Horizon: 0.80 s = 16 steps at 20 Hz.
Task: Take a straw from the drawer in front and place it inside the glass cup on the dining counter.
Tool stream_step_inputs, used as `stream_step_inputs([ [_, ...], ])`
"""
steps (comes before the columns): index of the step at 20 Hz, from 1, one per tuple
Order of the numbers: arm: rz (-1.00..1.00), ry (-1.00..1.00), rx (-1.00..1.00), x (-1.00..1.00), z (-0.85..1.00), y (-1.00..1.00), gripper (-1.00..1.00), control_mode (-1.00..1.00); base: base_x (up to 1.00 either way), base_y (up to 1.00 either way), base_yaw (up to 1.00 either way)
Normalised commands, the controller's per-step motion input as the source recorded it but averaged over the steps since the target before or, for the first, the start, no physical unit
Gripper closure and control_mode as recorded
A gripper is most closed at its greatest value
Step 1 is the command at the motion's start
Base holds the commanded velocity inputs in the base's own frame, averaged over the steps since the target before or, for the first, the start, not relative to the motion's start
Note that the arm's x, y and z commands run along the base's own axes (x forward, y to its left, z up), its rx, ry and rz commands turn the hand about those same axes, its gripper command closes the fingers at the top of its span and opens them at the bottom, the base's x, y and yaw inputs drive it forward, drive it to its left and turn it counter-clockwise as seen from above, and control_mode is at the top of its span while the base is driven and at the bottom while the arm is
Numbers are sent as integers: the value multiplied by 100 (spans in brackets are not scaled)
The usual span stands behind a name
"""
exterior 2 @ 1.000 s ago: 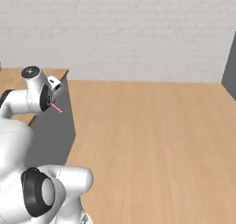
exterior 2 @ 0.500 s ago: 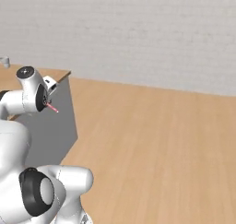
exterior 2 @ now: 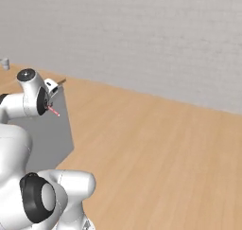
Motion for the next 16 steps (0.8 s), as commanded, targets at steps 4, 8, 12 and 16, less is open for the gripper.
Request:
stream_step_inputs([
  [4,0,0,0,0,0,0,100,100,79,-83,39],
  [8,0,0,0,0,0,0,100,100,79,-81,40],
  [12,0,0,0,0,0,0,100,100,81,-76,42],
  [16,0,0,0,0,0,0,100,100,87,-72,44],
])
